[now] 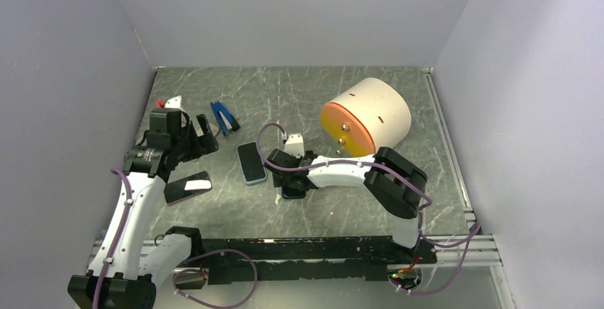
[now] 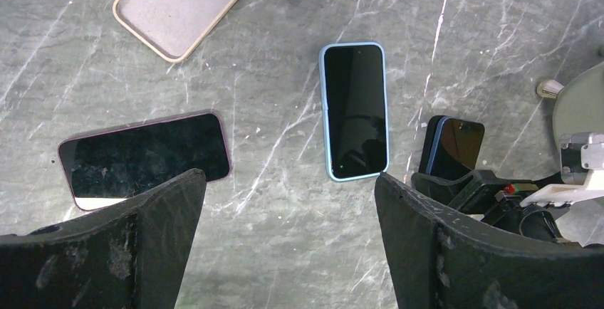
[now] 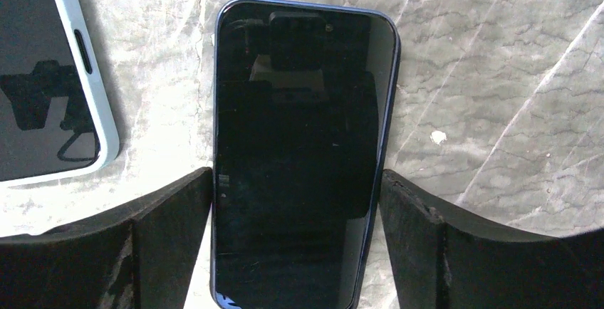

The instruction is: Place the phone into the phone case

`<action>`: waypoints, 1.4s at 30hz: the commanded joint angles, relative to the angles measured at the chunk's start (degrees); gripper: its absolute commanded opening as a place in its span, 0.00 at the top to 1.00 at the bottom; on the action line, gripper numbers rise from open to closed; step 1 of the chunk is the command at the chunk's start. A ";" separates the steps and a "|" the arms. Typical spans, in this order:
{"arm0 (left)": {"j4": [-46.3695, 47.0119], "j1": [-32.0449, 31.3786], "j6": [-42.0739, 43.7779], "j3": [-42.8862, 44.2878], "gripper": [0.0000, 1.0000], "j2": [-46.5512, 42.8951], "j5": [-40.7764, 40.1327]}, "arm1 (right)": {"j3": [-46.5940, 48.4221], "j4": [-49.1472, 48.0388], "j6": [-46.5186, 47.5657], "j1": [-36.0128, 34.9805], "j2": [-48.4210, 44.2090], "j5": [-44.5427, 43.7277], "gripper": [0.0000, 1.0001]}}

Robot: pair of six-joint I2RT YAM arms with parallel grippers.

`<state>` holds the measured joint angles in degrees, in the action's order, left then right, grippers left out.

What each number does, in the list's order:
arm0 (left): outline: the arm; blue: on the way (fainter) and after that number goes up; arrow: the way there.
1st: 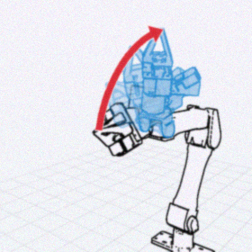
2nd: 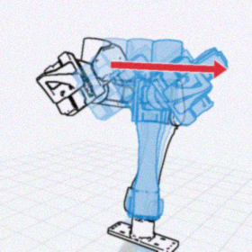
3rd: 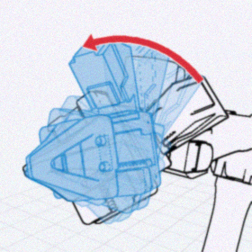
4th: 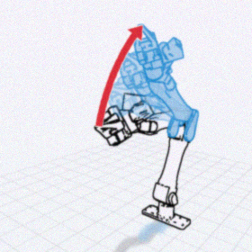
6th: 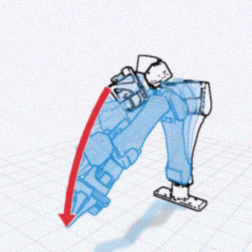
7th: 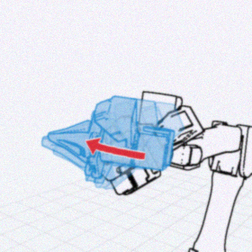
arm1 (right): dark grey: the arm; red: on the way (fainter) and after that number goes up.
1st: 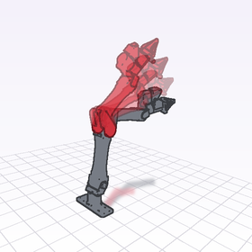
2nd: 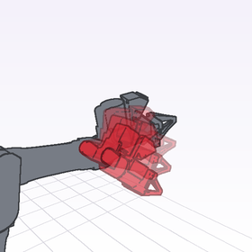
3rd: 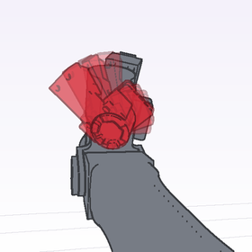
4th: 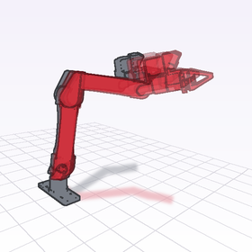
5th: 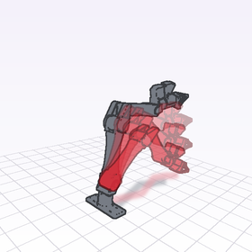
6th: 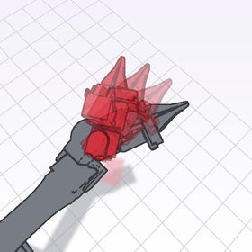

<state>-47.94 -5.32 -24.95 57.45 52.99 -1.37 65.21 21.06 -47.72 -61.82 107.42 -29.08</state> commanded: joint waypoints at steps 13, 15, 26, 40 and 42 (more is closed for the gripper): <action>2.43 -0.13 -3.41 -0.16 0.06 -1.68 8.18 | -5.24 -6.72 3.24 -0.75 -4.11 1.51 0.33; 3.68 -0.13 -4.73 -0.76 0.07 -2.07 12.16 | -6.31 -8.67 4.65 -0.81 -5.42 1.36 0.36; 10.05 -0.13 -10.67 -7.74 0.09 -1.86 21.47 | -12.54 -19.61 11.06 -1.28 -11.68 2.87 0.39; 20.37 -0.13 -15.34 -15.34 0.13 2.03 31.90 | -17.26 -30.89 15.19 -2.03 -16.90 4.05 0.42; 23.49 -0.17 -16.73 -17.07 0.13 1.95 34.48 | -17.88 -32.90 15.66 -2.30 -18.06 4.33 0.43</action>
<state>-31.88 -5.32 -38.83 42.48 55.02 26.65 47.79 -2.57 -33.85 -63.42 94.02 -24.88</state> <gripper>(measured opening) 0.869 0.793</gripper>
